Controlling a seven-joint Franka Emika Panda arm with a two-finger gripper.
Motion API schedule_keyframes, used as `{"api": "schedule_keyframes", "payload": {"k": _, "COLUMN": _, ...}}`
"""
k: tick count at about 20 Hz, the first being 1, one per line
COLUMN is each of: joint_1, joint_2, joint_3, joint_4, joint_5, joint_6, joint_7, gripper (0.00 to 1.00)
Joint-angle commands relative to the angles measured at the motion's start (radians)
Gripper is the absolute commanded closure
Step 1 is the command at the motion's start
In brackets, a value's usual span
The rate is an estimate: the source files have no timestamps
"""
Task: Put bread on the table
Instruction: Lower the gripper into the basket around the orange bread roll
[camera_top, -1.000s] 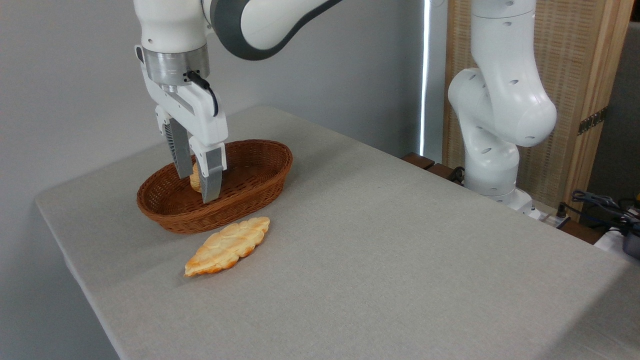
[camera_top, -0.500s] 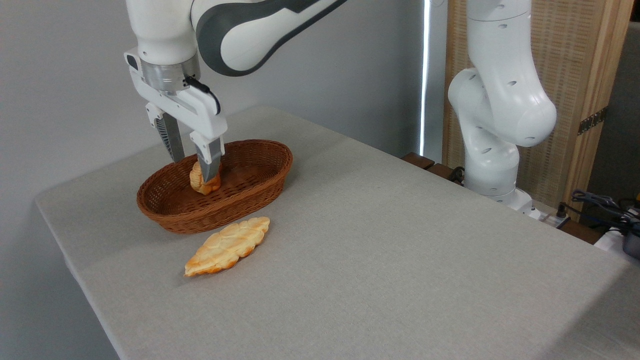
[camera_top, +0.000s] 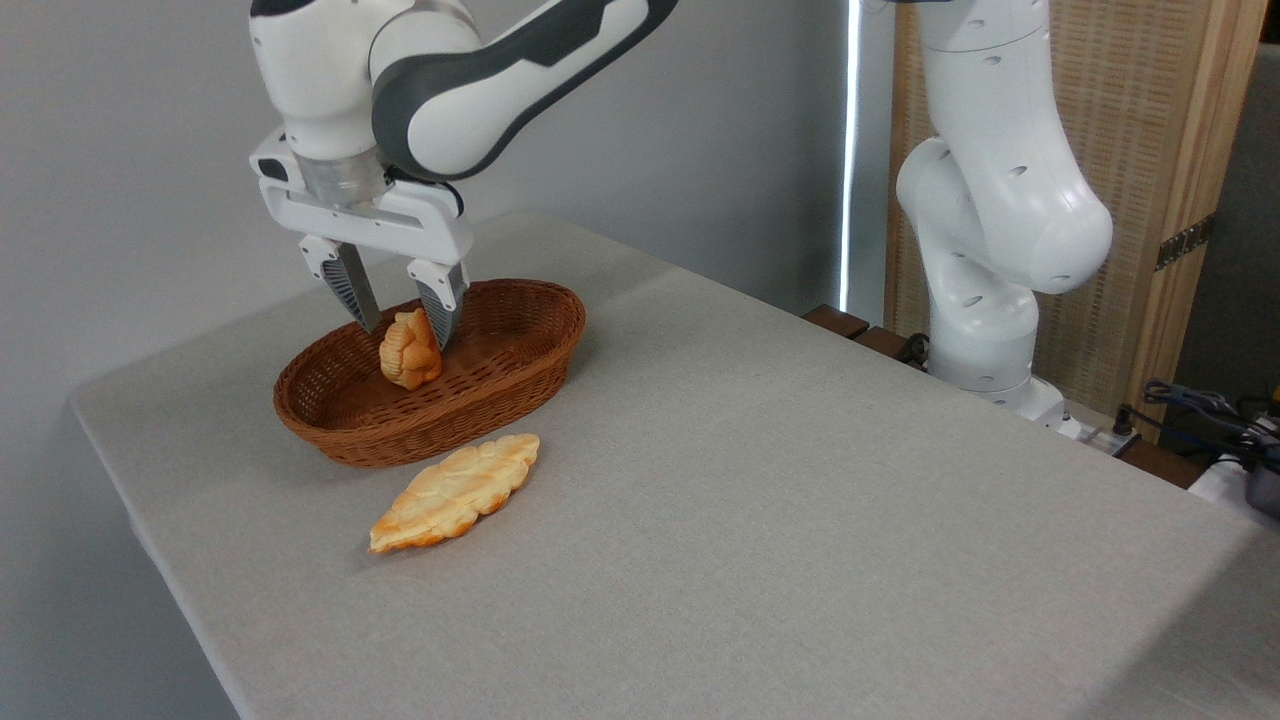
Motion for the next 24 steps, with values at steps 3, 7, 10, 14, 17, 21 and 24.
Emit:
{"api": "schedule_keyframes", "payload": {"k": 3, "joint_1": -0.036, "joint_2": 0.023, "joint_3": 0.004, "joint_4": -0.002, "joint_5": -0.004, "joint_6": 0.087, "joint_7": -0.015, "gripper": 0.00}}
{"api": "schedule_keyframes", "payload": {"k": 7, "joint_1": -0.052, "joint_2": 0.037, "joint_3": 0.004, "joint_4": -0.003, "joint_5": 0.028, "joint_6": 0.085, "joint_7": -0.010, "gripper": 0.00}}
{"api": "schedule_keyframes", "payload": {"k": 10, "joint_1": -0.066, "joint_2": 0.043, "joint_3": 0.004, "joint_4": -0.008, "joint_5": 0.037, "joint_6": 0.084, "joint_7": -0.007, "gripper": 0.10}}
{"api": "schedule_keyframes", "payload": {"k": 14, "joint_1": -0.065, "joint_2": 0.045, "joint_3": 0.005, "joint_4": -0.008, "joint_5": 0.046, "joint_6": 0.085, "joint_7": -0.004, "gripper": 0.55}}
{"api": "schedule_keyframes", "payload": {"k": 17, "joint_1": -0.065, "joint_2": 0.057, "joint_3": 0.005, "joint_4": -0.008, "joint_5": 0.046, "joint_6": 0.085, "joint_7": -0.004, "gripper": 0.70}}
{"api": "schedule_keyframes", "payload": {"k": 21, "joint_1": -0.066, "joint_2": 0.059, "joint_3": 0.005, "joint_4": -0.008, "joint_5": 0.046, "joint_6": 0.087, "joint_7": -0.002, "gripper": 0.70}}
{"api": "schedule_keyframes", "payload": {"k": 24, "joint_1": -0.065, "joint_2": 0.059, "joint_3": 0.004, "joint_4": -0.008, "joint_5": 0.046, "joint_6": 0.088, "joint_7": -0.001, "gripper": 0.70}}
